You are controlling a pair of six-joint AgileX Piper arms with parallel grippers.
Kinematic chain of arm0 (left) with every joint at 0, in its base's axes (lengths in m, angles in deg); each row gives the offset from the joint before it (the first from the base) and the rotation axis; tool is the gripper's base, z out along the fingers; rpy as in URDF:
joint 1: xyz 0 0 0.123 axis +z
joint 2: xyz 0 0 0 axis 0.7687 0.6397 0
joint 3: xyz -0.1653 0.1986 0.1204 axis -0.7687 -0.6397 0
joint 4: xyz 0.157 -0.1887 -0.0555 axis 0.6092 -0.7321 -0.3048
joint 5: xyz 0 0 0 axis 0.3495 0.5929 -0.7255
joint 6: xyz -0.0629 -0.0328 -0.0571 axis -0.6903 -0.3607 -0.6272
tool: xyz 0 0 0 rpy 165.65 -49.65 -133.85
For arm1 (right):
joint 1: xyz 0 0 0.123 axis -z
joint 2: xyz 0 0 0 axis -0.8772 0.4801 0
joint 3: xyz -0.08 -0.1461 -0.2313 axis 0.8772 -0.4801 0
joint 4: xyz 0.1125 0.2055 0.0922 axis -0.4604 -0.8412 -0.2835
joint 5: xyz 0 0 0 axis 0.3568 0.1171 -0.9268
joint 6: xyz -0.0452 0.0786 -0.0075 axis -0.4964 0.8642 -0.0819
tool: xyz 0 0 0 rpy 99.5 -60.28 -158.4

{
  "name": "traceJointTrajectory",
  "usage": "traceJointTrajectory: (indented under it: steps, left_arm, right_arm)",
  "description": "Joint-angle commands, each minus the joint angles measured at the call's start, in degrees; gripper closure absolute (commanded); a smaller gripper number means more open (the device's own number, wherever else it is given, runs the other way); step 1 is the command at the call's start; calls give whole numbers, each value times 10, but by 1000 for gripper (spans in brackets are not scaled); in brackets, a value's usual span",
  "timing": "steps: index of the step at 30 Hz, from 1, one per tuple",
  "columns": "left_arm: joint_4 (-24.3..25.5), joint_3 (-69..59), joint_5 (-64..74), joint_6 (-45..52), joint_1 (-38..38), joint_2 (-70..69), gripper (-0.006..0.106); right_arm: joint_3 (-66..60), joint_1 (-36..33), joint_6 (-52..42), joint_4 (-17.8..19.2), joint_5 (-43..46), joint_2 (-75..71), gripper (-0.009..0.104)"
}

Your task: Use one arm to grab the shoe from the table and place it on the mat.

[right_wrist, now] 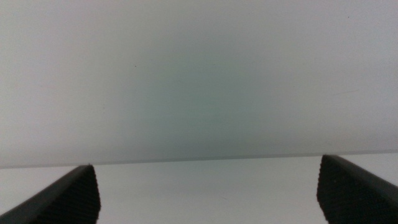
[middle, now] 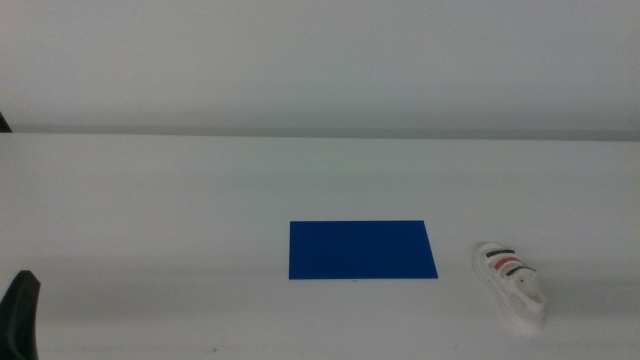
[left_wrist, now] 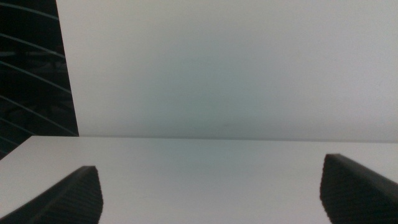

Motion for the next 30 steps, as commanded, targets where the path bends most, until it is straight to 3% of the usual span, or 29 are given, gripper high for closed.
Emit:
traceJointTrajectory:
  steps: [1, 10, 15, 20, 23, 27, 30]
  left_arm:
    - [0, -24, -7, -3, 1, -23, 7]
    - [0, -24, -7, -3, 1, -23, 7]
    - [0, -24, -7, -3, 1, -23, 7]
    - [0, -24, -7, -3, 1, -23, 7]
    - [0, -24, -7, -3, 1, -23, 7]
    - [0, -24, -7, -3, 1, -23, 7]
    - [0, -24, -7, -3, 1, -23, 7]
  right_arm:
    - [-25, 4, 2, 3, -2, -22, 2]
    - [-2, 4, 2, -12, -34, -21, 2]
    - [132, 4, 4, -28, -179, 46, 2]
    - [343, 4, 23, -77, -476, 212, 2]
    - [434, 4, 34, -93, -594, 333, 2]
    - [506, 4, 37, -112, -667, 455, 2]
    - [517, 4, 12, -106, -642, 524, 2]
